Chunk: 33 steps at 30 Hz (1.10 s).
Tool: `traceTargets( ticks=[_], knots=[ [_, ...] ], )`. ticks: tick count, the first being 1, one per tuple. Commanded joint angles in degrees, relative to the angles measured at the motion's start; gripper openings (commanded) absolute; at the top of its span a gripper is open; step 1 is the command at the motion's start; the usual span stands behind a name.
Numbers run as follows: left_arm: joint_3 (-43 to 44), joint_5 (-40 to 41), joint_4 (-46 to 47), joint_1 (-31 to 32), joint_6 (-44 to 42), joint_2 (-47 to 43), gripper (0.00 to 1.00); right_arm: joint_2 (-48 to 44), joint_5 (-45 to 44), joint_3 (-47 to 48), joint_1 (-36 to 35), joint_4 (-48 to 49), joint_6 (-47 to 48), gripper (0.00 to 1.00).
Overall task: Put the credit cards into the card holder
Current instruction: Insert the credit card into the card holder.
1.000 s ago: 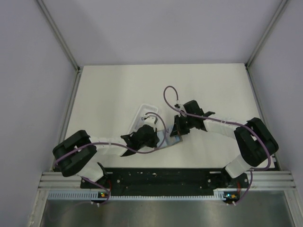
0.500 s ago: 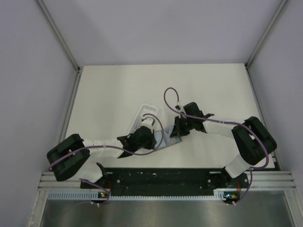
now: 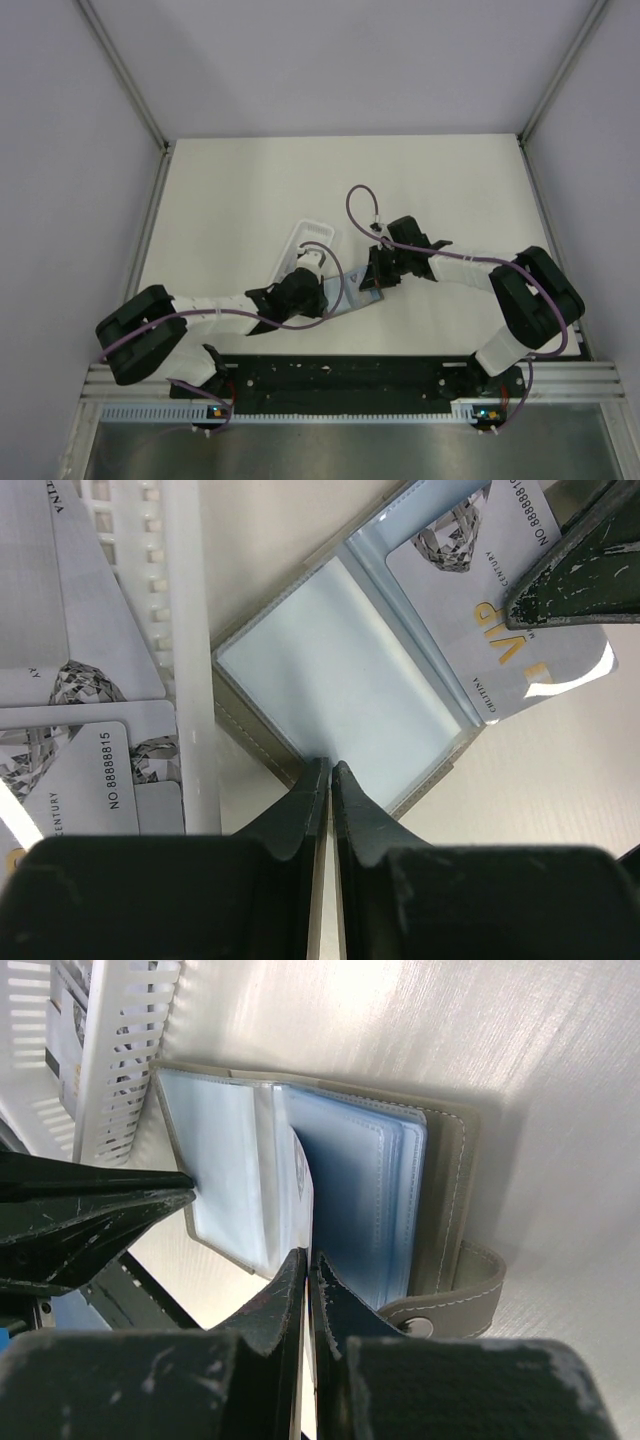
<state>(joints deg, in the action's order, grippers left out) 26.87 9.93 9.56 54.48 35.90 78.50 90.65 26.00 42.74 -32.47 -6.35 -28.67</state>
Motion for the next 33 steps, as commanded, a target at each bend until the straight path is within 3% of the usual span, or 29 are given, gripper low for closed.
traceTargets(
  ticks=[1,6,21,27,33],
  knots=[
    [-1.04,0.53,-1.65,-0.07,-0.48,2.53,0.11,-0.12,-2.36,-1.61,0.04,0.72,1.86,0.00],
    [-0.42,0.35,-0.16,-0.07,-0.83,5.34,0.08,-1.79,-2.26,-2.31,0.12,0.38,1.60,0.00],
    [3.45,-1.15,0.72,-0.07,-2.85,11.15,0.02,-13.30,-12.90,-8.11,0.12,-4.55,-1.48,0.00],
    [2.66,-0.71,0.81,-0.07,-2.77,11.24,0.00,-17.26,-8.61,-5.57,1.26,-2.80,-1.74,0.00],
    [2.13,-0.88,1.25,-0.07,-2.41,11.59,0.00,-13.93,-2.37,-5.39,2.94,2.91,-4.20,0.00]
  ],
)
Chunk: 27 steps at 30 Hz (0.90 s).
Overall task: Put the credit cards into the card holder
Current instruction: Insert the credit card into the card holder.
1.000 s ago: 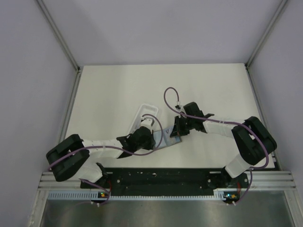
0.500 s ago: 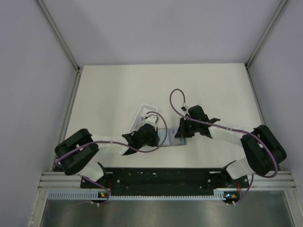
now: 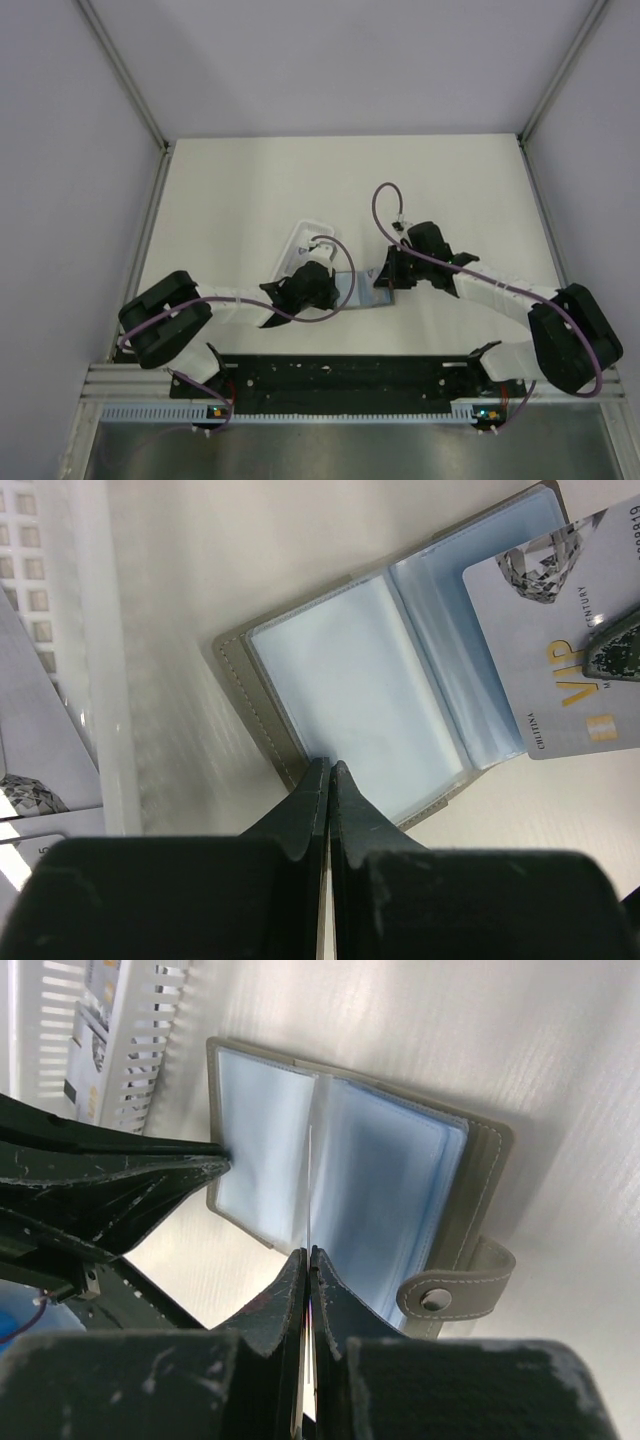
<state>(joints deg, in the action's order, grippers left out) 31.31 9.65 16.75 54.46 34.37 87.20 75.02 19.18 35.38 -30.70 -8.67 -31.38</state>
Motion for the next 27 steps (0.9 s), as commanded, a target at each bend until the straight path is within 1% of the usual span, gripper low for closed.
traceTargets(
  ticks=[1,5,8,13,19,27],
  knots=[
    [-2.39,-0.51,-5.94,-0.05,-0.80,2.89,0.00,2.40,5.33,1.63,1.08,6.28,-1.93,0.00],
    [-2.57,-0.42,-5.94,-0.05,-0.88,2.71,0.00,5.13,8.50,-0.04,1.52,12.17,-4.04,0.00],
    [-2.66,-0.33,-6.12,-0.05,-0.80,2.71,0.00,6.71,8.95,-0.48,1.78,13.85,-5.10,0.00],
    [-2.75,-0.33,-6.12,-0.05,-0.88,2.63,0.00,7.51,6.84,-0.31,1.96,13.15,-5.10,0.00],
    [-2.66,-0.16,-6.12,-0.05,-0.80,2.54,0.00,7.07,2.36,0.05,1.96,9.46,-3.52,0.00],
    [-2.83,0.02,-6.29,-0.05,-0.80,2.19,0.00,7.59,2.18,-0.66,1.96,9.63,-3.52,0.00]
  ],
)
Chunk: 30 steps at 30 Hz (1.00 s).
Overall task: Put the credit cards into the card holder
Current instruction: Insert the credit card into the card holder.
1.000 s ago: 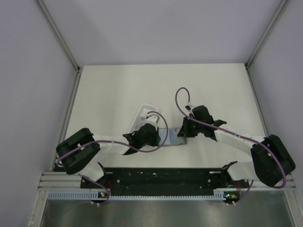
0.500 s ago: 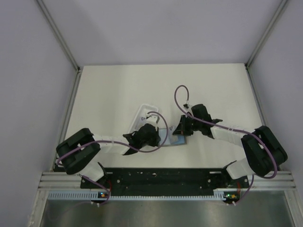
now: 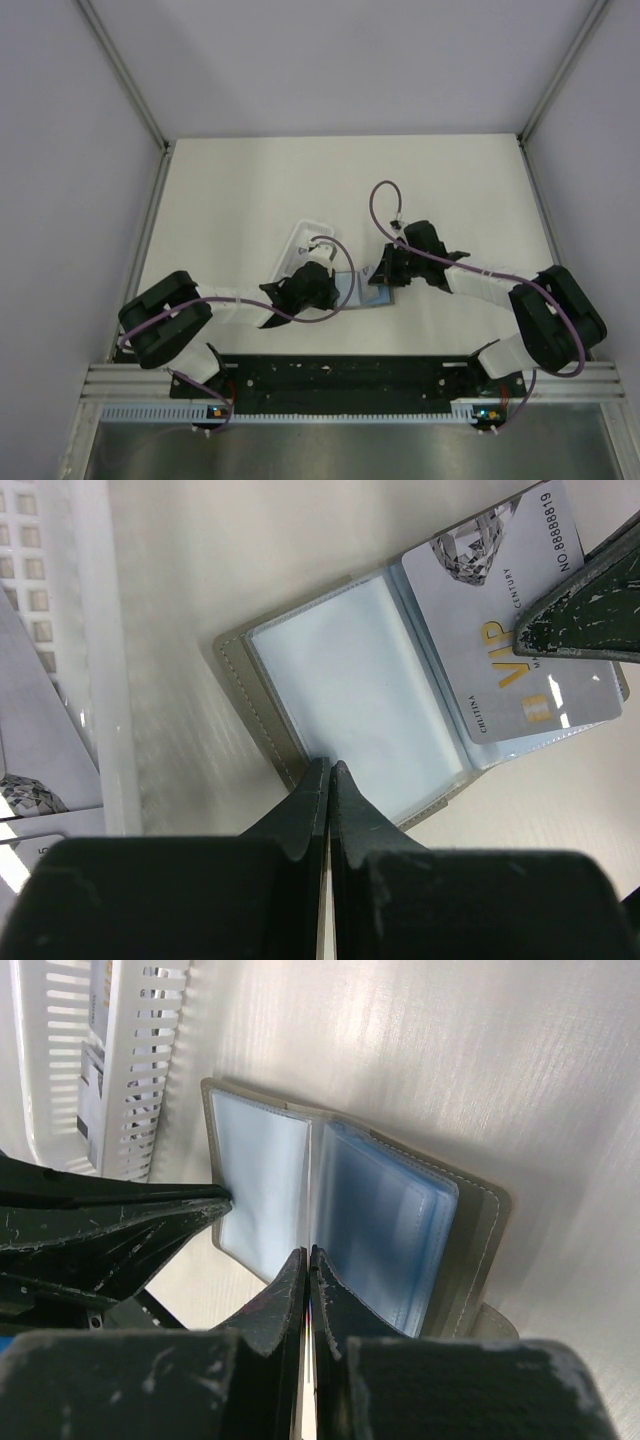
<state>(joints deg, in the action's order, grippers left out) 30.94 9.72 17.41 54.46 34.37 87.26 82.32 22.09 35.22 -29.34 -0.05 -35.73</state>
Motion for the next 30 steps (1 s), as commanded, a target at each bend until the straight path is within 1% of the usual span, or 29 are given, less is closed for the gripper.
traceTargets(
  ticks=[1,14,30],
  knots=[
    [-2.37,-0.05,-7.04,-0.05,-0.80,2.21,0.00,0.38,-0.64,-0.59,0.52,1.37,0.83,0.00],
    [-2.55,0.30,-7.30,-0.05,-0.27,1.77,0.00,3.02,1.82,-2.09,0.69,5.67,-0.40,0.00],
    [-2.37,0.74,-7.83,-0.05,-0.18,1.77,0.00,5.57,10.34,-4.99,2.45,15.26,-1.28,0.00]
  ],
)
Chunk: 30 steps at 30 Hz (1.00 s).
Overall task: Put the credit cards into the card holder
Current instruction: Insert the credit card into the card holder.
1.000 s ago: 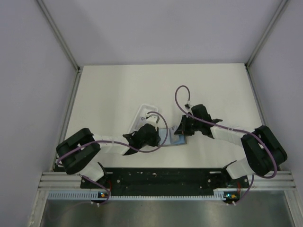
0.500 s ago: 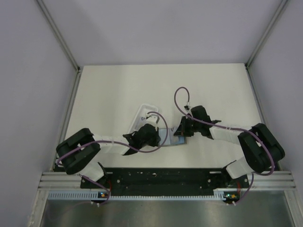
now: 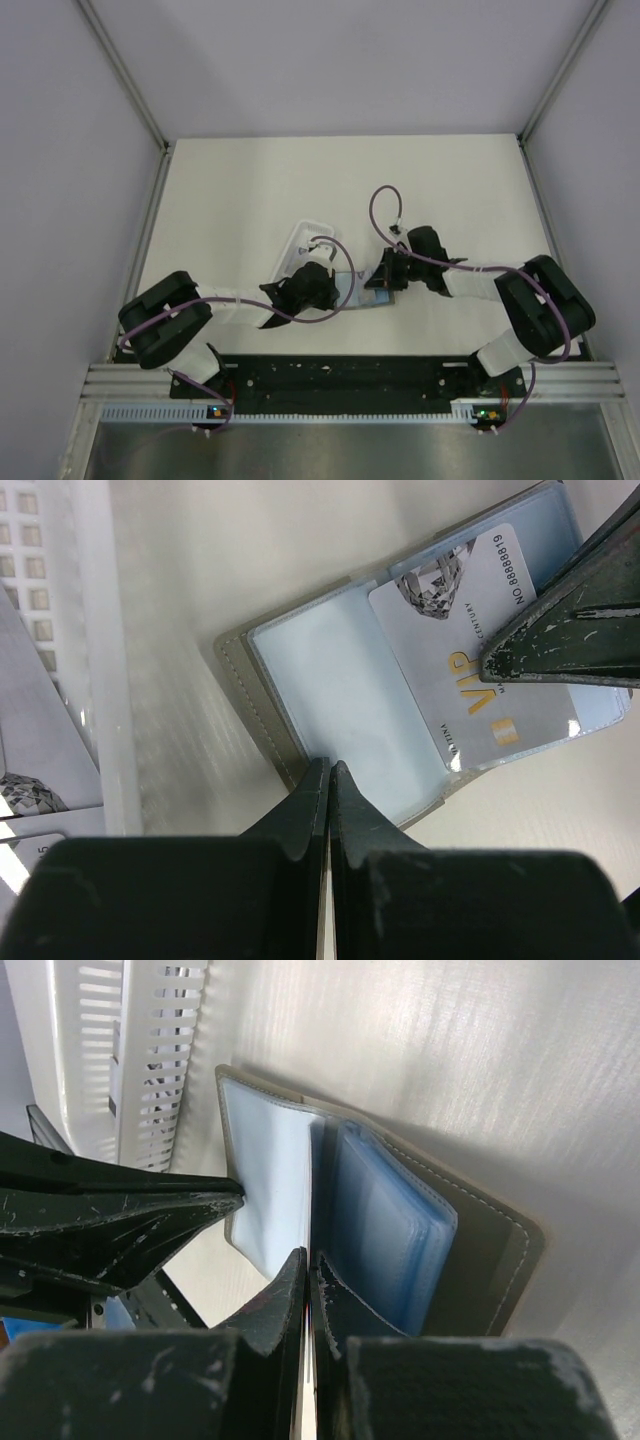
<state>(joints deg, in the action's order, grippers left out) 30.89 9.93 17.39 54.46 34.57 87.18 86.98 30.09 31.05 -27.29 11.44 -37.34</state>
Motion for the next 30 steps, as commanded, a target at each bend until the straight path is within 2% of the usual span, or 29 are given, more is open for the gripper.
traceTargets(
  ticks=[1,20,30],
  knots=[
    [-2.33,0.53,-7.72,-0.05,-0.38,1.86,0.00,1.08,2.52,-0.90,0.57,4.02,0.25,0.00],
    [-2.42,0.44,-7.98,-0.05,-0.20,1.94,0.00,4.86,7.88,-4.06,1.54,15.18,-4.23,0.00],
    [-2.42,0.35,-8.16,-0.05,-0.11,1.94,0.00,6.27,7.80,-4.15,1.71,19.93,-5.99,0.00]
  ],
)
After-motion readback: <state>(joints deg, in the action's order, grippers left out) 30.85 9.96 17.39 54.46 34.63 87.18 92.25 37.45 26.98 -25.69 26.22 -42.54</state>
